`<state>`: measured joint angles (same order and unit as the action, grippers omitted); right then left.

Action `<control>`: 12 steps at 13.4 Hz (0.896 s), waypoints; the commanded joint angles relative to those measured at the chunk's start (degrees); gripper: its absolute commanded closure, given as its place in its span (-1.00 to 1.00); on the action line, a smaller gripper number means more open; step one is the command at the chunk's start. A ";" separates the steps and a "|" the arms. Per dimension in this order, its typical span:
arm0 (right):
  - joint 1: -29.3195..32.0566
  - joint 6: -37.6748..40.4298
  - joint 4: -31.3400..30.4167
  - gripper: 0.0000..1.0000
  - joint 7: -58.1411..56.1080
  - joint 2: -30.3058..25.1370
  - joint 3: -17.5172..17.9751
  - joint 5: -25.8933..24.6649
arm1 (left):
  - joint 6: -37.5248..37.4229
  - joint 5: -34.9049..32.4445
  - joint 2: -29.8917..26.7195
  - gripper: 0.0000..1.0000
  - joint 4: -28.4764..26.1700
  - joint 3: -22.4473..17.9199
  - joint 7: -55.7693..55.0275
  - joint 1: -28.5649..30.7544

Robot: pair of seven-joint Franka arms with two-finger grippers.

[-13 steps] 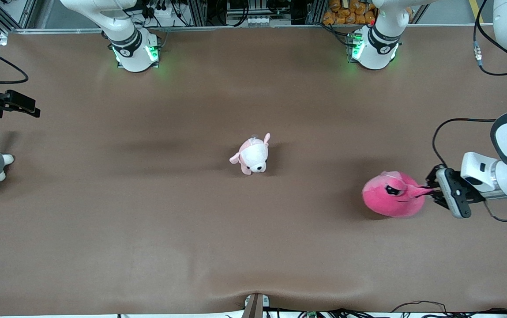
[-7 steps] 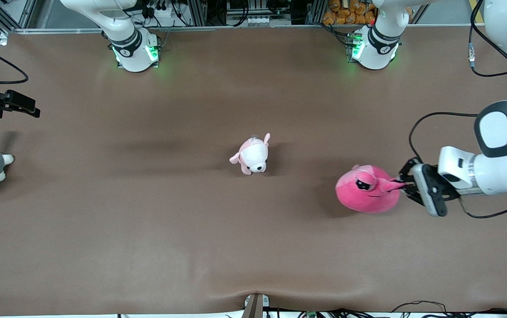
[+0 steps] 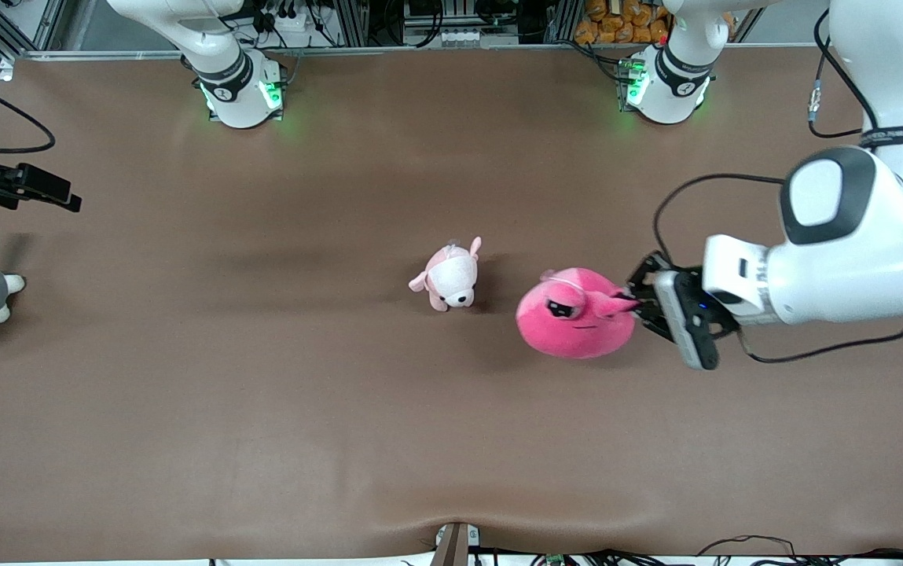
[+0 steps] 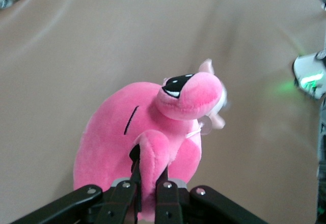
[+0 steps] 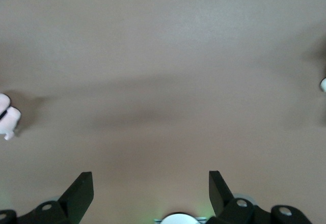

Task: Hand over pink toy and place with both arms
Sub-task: 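Carry the pink toy with the left gripper toward the right gripper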

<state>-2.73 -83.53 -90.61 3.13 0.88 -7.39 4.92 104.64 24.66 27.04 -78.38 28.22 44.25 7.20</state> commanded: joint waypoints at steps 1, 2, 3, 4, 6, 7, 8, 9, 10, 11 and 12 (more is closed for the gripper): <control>0.18 0.64 3.68 -1.00 6.16 3.24 0.00 3.94 | 4.41 1.00 0.03 1.00 1.21 1.84 -5.04 -2.09; 0.44 0.82 4.21 -1.00 8.53 3.95 0.00 5.88 | 6.52 1.00 0.12 1.00 1.30 1.84 -5.83 -3.76; 0.53 1.08 4.30 -1.00 11.08 4.48 0.00 7.46 | 8.54 1.00 0.12 1.00 1.39 1.93 -7.58 -5.08; 0.27 1.00 4.31 -1.00 13.89 4.74 0.00 8.78 | 9.61 1.00 -0.14 1.00 1.83 1.93 -10.90 -6.92; 0.00 1.00 4.48 -1.00 20.48 5.53 0.09 11.16 | 10.75 -0.14 -0.15 1.00 3.76 1.14 -16.36 -11.31; -0.17 1.00 4.83 -1.00 23.56 6.06 0.18 12.65 | 12.15 -2.40 -0.15 1.00 3.85 0.70 -18.73 -13.42; -0.52 1.08 5.53 -1.00 26.11 6.85 0.18 13.88 | 14.60 -5.04 -0.06 1.00 3.94 0.61 -21.19 -15.19; -0.96 1.09 5.88 -1.00 28.83 7.55 0.18 15.02 | 16.37 -6.11 -0.06 1.00 4.03 0.61 -23.83 -17.20; -1.49 1.00 5.97 -1.00 32.43 8.08 0.18 16.51 | 17.34 -6.64 0.03 1.00 4.03 0.26 -26.20 -19.05; -1.75 1.00 5.98 -1.00 36.20 8.69 0.18 18.62 | 18.48 -8.21 0.12 1.00 4.03 -0.61 -28.40 -21.33; -2.10 1.00 6.24 -1.00 40.33 9.40 0.18 20.73 | 19.89 -9.62 0.03 1.00 4.12 -1.67 -29.99 -23.44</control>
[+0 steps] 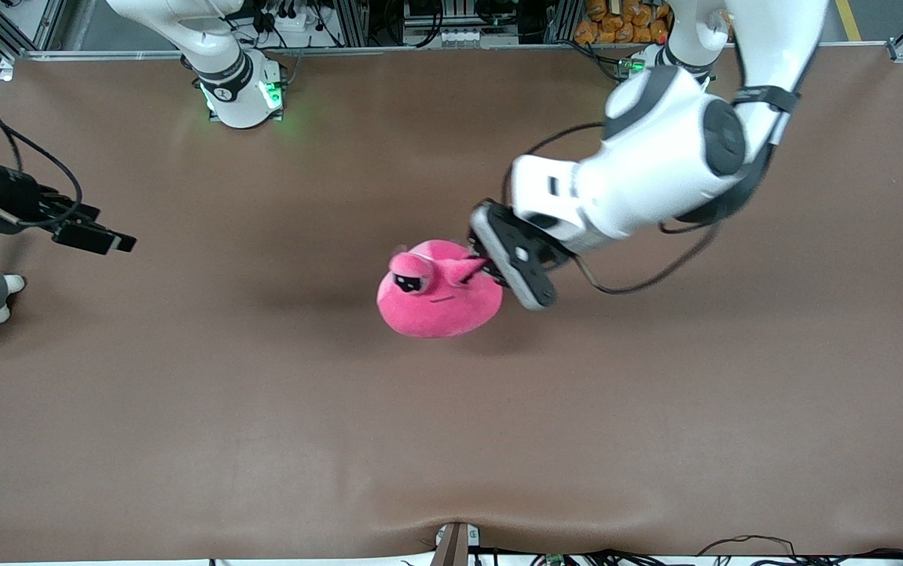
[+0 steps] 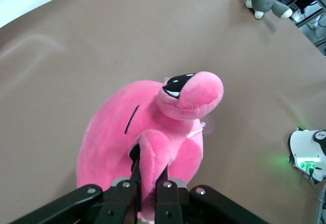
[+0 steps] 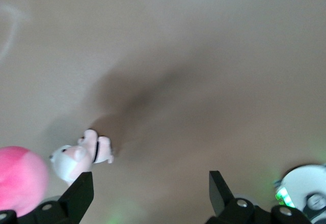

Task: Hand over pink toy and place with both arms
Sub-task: 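Carry the pink toy with the left gripper toward the right gripper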

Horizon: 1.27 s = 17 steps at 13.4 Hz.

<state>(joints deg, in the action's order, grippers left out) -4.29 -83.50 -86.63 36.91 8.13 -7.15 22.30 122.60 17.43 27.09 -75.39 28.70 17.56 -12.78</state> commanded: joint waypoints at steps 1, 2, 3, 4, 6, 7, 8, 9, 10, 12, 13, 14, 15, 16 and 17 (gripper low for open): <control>-0.98 0.88 2.69 -1.00 10.25 3.02 -0.06 5.45 | 3.42 -3.36 0.07 1.00 1.12 -3.20 -4.62 -5.83; -1.68 0.70 3.13 -1.00 13.25 3.90 -0.06 7.04 | 5.00 -4.24 0.25 1.00 1.12 -4.60 -5.85 -8.38; -2.90 0.44 3.30 -1.00 16.06 4.43 -0.06 7.75 | 7.10 -5.29 0.60 1.00 1.12 -6.97 -8.30 -12.06; -3.87 0.26 3.65 -1.00 19.22 4.61 -0.06 8.19 | 8.26 -5.91 0.69 1.00 1.38 -10.30 -11.55 -16.18; -5.55 0.09 4.97 -1.00 24.76 5.93 -0.06 9.94 | 8.71 -6.36 1.21 1.00 3.13 -19.42 -16.13 -26.54; -5.55 -0.26 5.50 -1.00 26.53 6.46 -0.06 11.43 | 8.88 -6.27 1.48 1.00 3.49 -24.78 -17.80 -31.64; -5.55 -0.79 5.59 -1.00 27.24 6.55 -0.06 12.84 | 9.84 -6.27 1.57 1.00 3.49 -29.62 -18.69 -36.39; -5.81 -1.57 5.50 -1.00 27.95 6.64 -0.06 13.98 | 11.50 -6.27 2.52 1.00 3.58 -33.15 -19.83 -40.09; -6.51 -2.71 5.50 -1.00 29.52 6.72 -0.06 14.26 | 12.74 -6.18 2.97 1.00 3.58 -35.53 -21.32 -42.48; -9.14 -4.65 5.59 -1.00 32.95 7.25 -0.15 13.74 | 15.03 -6.18 3.50 1.00 3.58 -35.99 -22.30 -43.47; -10.46 -4.92 5.50 -1.00 34.44 7.69 -0.15 13.38 | 15.30 -6.18 3.59 1.00 3.58 -35.91 -22.30 -43.56; -11.61 -4.92 5.42 -1.00 35.85 7.86 -0.23 13.03 | 15.30 -6.18 3.76 1.00 3.58 -35.99 -22.30 -43.47; -12.40 -4.84 4.98 -1.00 37.69 7.95 -0.15 12.85 | 15.30 -6.18 4.02 1.00 3.93 -35.99 -22.39 -43.56; -12.93 -4.75 4.89 -1.00 39.28 8.56 -0.15 12.85 | 15.30 -6.18 4.03 1.00 4.11 -35.99 -22.39 -43.56; -13.55 -4.66 4.89 -1.00 40.51 8.92 -0.15 12.85 | 15.21 -6.18 3.94 1.00 4.11 -35.99 -22.39 -43.56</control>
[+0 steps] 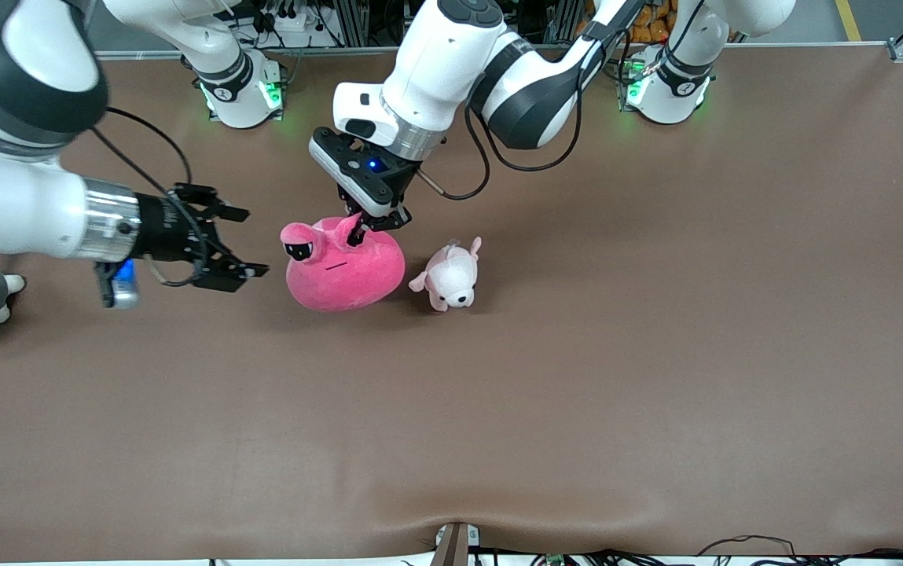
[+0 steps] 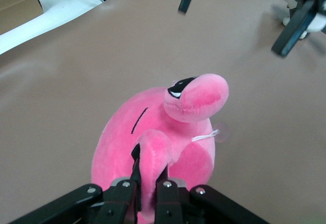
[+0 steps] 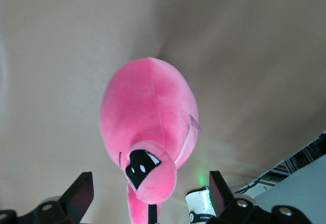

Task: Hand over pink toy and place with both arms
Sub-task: 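Grasp the pink toy's head with the right gripper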

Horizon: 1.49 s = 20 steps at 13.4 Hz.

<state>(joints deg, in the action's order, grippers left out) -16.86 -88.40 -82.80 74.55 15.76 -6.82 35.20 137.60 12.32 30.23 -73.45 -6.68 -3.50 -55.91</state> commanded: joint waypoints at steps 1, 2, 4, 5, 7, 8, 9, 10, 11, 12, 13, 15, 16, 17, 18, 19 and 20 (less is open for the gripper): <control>-1.33 0.33 0.98 -1.00 3.23 1.73 -0.47 -0.04 | 0.21 -1.07 0.79 1.00 2.17 -0.61 -1.34 -0.42; -1.77 0.16 0.72 -1.00 3.23 1.91 -0.47 -0.13 | 0.21 -1.07 0.79 1.00 2.17 -0.61 -1.34 -0.42; -2.57 -0.81 0.10 -1.00 3.14 2.00 -0.47 -0.31 | 0.30 -1.07 0.79 1.00 2.17 -0.61 -1.34 -0.34; -2.92 -1.33 0.01 -1.00 3.14 2.00 -0.47 -0.31 | 0.21 -1.07 0.79 1.00 2.17 -0.61 -1.34 -0.42; -3.79 -1.87 -0.08 -1.00 3.14 2.17 -0.47 -0.31 | 0.21 -1.07 0.79 1.00 2.17 -0.61 -1.34 -0.42; -3.89 -2.04 -0.08 -1.00 3.14 2.26 -0.47 -0.31 | 0.21 -1.07 0.79 1.00 2.17 -0.61 -1.34 -0.34; -3.97 -2.13 -0.08 -1.00 3.14 2.26 -0.56 -0.39 | 0.21 -1.07 0.79 1.00 2.09 -0.61 -1.34 -0.42; -4.32 -2.13 -0.16 -1.00 3.14 2.35 -0.56 -0.39 | 0.30 -1.16 0.79 1.00 2.09 -0.61 -1.34 -0.42; -4.67 -2.22 -0.16 -1.00 3.14 2.61 -0.56 -0.39 | 0.21 -1.07 0.79 1.00 2.09 -0.61 -1.34 -0.42; -4.76 -2.22 -0.16 -1.00 3.14 2.61 -0.56 -0.48 | 0.21 -1.07 0.79 1.00 2.17 -0.61 -1.34 -0.42; -4.77 -2.13 -0.16 -0.78 3.06 2.61 -0.56 -0.74 | 0.30 -1.07 0.79 1.00 2.09 -0.61 -1.34 -0.34; -4.77 -2.31 -0.78 0.56 2.88 2.61 -0.56 -1.10 | 0.21 -1.16 0.88 1.00 2.17 -0.61 -1.34 -0.34; -4.94 -2.39 -0.78 1.00 3.05 2.61 -0.56 -1.10 | 0.21 -1.16 0.88 1.00 2.09 -0.61 -1.34 -0.42; -4.77 -2.66 -0.87 1.00 3.06 2.61 -0.56 -1.10 | 0.21 -1.16 0.88 1.00 2.09 -0.61 -1.25 -0.34; -4.68 -2.75 -0.95 1.00 3.14 2.61 -0.47 -1.10 | 0.21 -1.07 0.88 1.00 2.09 -0.61 -1.25 -0.42; -4.59 -2.75 -0.87 1.00 3.23 2.61 -0.47 -1.10 | 0.21 -1.07 0.79 1.00 2.09 -0.61 -1.25 -0.42; -4.50 -2.75 -0.87 1.00 3.23 2.52 -0.47 -1.10 | 0.21 -1.07 0.88 1.00 2.09 -0.61 -1.34 -0.34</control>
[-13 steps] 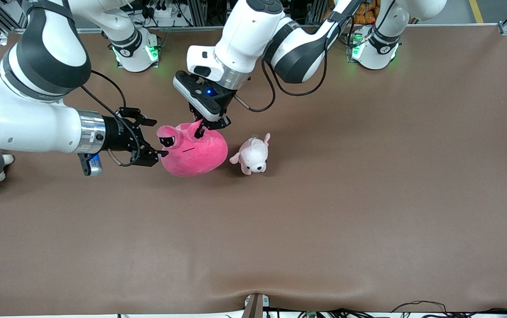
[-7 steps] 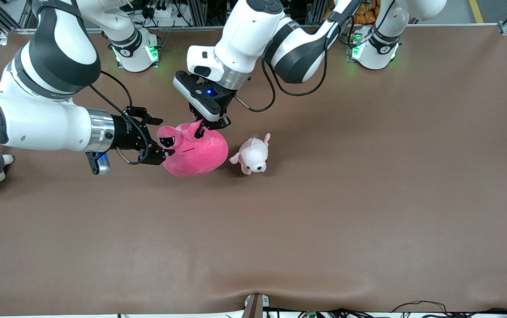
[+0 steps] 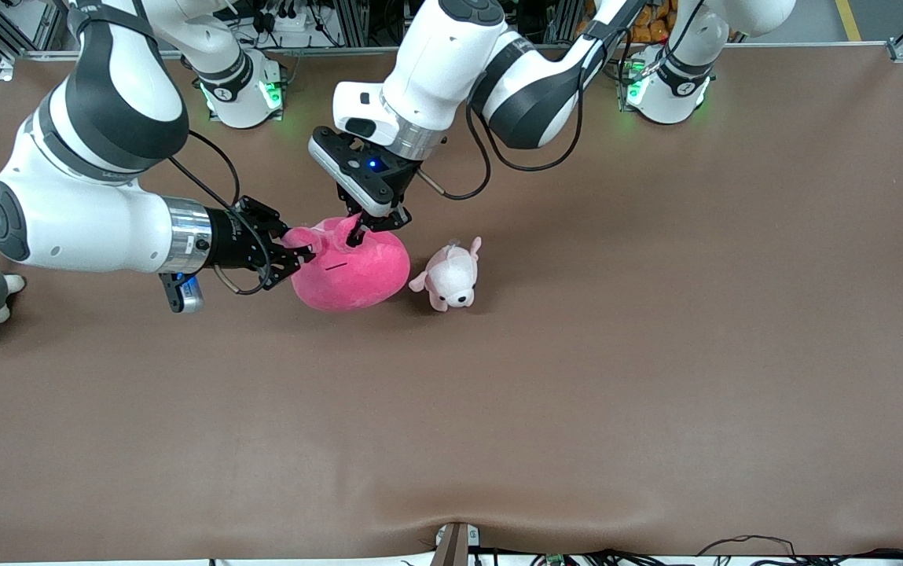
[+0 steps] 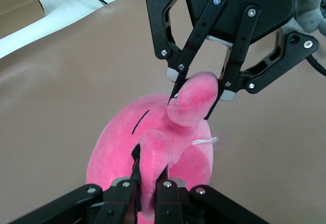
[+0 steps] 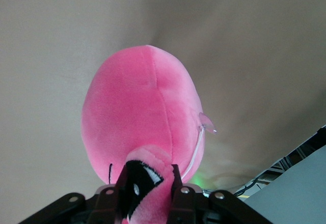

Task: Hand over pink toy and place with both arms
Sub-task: 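Grasp the pink toy's head with the right gripper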

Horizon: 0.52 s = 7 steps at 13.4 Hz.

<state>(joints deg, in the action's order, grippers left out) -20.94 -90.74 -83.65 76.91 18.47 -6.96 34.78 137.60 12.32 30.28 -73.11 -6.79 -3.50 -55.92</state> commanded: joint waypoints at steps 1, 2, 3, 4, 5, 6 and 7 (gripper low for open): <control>-0.34 -0.40 -0.03 1.00 0.87 -0.18 -0.43 -0.68 | 0.21 -1.07 0.75 1.00 1.75 -0.51 -1.25 -0.33; -0.16 -0.40 -0.03 1.00 0.78 -0.18 -0.34 -0.59 | 0.30 -1.07 0.74 1.00 1.75 -0.51 -1.25 -0.33; 0.02 -0.40 0.06 1.00 0.61 -0.18 -0.43 -0.33 | 0.22 -1.07 0.74 1.00 1.75 -0.51 -1.25 -0.33; 0.45 -0.40 0.15 1.00 0.08 -0.18 -0.43 0.02 | 0.21 -1.07 0.74 1.00 1.75 -0.51 -1.34 -0.33; 1.07 -0.31 0.24 1.00 -0.01 -0.18 -0.43 0.20 | 0.21 -1.07 0.74 1.00 1.75 -0.51 -1.34 -0.33; 1.33 -0.23 0.24 1.00 -0.10 -0.18 -0.43 0.20 | 0.30 -1.07 0.74 0.91 1.75 -0.51 -1.34 -0.33; 1.51 -0.05 0.24 1.00 -0.10 -0.18 -0.43 0.20 | 0.22 -1.07 0.74 0.82 1.66 -0.42 -1.34 -0.33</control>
<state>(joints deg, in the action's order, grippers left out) -20.40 -91.12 -83.62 76.95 18.46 -7.43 34.91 137.63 12.32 30.29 -73.11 -6.79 -3.50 -55.93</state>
